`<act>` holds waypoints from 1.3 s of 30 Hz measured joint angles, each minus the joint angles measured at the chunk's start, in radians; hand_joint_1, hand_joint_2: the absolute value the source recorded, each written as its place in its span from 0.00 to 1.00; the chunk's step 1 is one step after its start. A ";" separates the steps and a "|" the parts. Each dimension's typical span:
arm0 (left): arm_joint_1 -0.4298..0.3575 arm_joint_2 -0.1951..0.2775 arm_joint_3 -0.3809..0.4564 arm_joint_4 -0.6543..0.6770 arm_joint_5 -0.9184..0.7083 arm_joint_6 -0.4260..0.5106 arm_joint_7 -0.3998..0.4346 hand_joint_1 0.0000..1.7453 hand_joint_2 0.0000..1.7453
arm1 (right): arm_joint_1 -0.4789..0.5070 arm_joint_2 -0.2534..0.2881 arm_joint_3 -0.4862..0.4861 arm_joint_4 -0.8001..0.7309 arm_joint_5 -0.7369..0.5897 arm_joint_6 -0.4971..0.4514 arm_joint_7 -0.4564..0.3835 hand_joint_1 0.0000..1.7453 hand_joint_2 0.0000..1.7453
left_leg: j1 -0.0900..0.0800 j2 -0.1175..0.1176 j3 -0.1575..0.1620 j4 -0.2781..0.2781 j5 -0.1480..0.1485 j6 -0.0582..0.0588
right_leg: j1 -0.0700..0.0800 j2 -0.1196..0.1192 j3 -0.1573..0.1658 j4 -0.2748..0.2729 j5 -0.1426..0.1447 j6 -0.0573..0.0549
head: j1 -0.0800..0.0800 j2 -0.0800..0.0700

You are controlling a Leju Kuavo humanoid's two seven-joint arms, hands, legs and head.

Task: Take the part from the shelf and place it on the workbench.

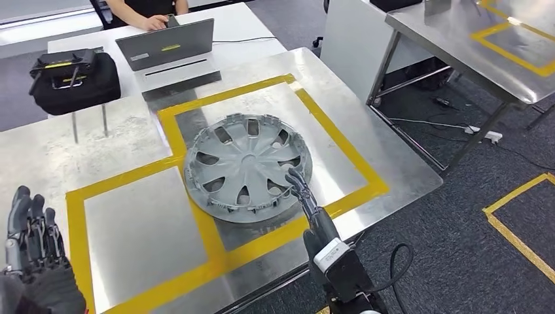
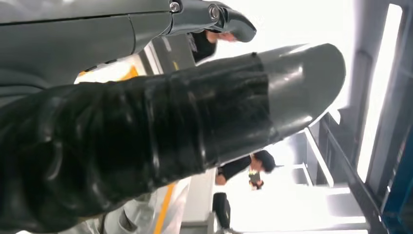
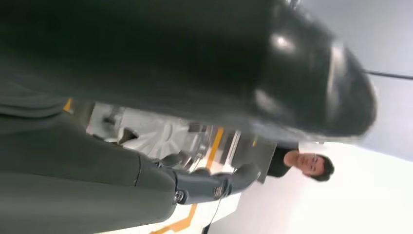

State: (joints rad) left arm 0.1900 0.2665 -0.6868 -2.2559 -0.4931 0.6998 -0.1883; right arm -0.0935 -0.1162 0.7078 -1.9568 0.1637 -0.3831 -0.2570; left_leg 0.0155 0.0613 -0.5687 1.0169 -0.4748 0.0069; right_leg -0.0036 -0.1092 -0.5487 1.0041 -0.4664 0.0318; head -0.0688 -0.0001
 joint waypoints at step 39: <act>-0.053 -0.016 -0.025 0.084 0.143 -0.041 -0.081 0.00 0.00 | 0.059 -0.040 -0.001 -0.086 0.077 -0.074 0.056 0.00 0.00 | 0.021 -0.041 -0.035 0.012 0.021 0.022 | -0.025 0.077 -0.047 0.081 -0.069 0.042 | 0.012 0.000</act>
State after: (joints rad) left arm 0.1366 0.2509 -0.7118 -2.1716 -0.3500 0.6585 -0.2690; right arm -0.0349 -0.1557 0.7064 -2.0431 0.2408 -0.4571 -0.2009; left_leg 0.0362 0.0200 -0.6034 1.0294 -0.4535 0.0291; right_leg -0.0288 -0.0323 -0.5952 1.0851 -0.5353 0.0734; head -0.0570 -0.0003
